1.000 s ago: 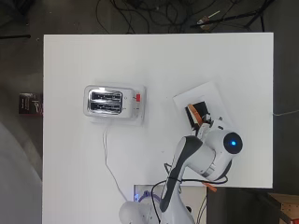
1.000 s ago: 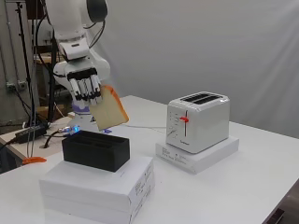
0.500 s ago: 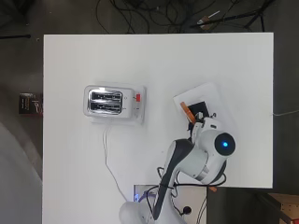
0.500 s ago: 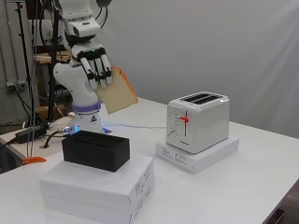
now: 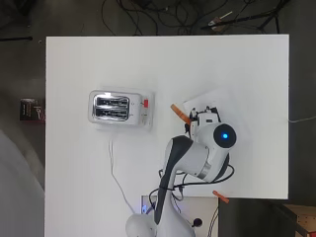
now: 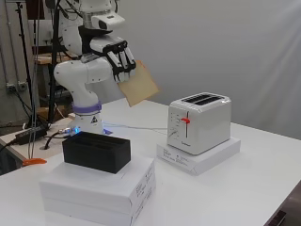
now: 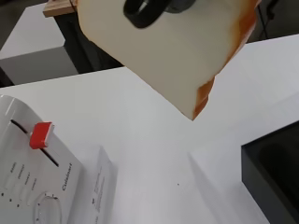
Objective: Teleoperate dual arm-hand system to toast a bread
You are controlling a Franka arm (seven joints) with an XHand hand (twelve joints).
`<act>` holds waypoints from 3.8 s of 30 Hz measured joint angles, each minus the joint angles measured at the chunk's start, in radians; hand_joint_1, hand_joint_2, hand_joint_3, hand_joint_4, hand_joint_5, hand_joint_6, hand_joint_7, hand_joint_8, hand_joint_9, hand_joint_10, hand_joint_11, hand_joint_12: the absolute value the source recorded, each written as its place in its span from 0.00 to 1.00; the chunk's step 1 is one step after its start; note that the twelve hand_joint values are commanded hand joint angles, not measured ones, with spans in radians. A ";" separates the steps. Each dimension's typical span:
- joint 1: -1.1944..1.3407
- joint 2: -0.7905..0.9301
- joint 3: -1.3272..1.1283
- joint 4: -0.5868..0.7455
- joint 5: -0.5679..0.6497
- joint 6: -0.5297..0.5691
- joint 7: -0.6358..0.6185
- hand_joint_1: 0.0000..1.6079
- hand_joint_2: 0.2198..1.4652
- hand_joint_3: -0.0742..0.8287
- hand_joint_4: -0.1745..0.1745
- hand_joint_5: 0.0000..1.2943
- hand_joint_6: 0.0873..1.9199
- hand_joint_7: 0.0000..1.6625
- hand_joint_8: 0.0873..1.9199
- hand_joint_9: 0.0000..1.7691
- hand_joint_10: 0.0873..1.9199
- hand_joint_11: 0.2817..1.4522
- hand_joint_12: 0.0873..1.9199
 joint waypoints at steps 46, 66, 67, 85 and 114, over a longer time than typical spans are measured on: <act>0.086 0.188 0.260 0.150 0.150 0.074 -0.272 0.85 0.72 0.08 0.00 0.57 0.61 0.63 0.40 0.61 0.47 0.39 0.10; 0.108 0.311 0.328 0.281 0.156 0.067 -0.206 0.84 0.66 0.09 0.00 0.69 0.48 0.78 0.21 0.76 0.20 0.42 0.10; 0.109 0.317 0.332 0.285 0.154 0.067 -0.201 0.86 0.66 0.09 0.00 0.69 0.47 0.77 0.21 0.74 0.27 0.42 0.10; 0.118 0.340 0.362 0.261 0.149 0.081 -0.210 0.79 0.68 0.08 0.00 0.70 0.48 0.78 0.26 0.81 0.02 0.44 0.07; 0.134 0.235 0.382 0.172 0.144 0.078 -0.237 0.79 0.69 0.08 0.00 0.70 0.48 0.76 0.30 0.85 0.00 0.41 0.11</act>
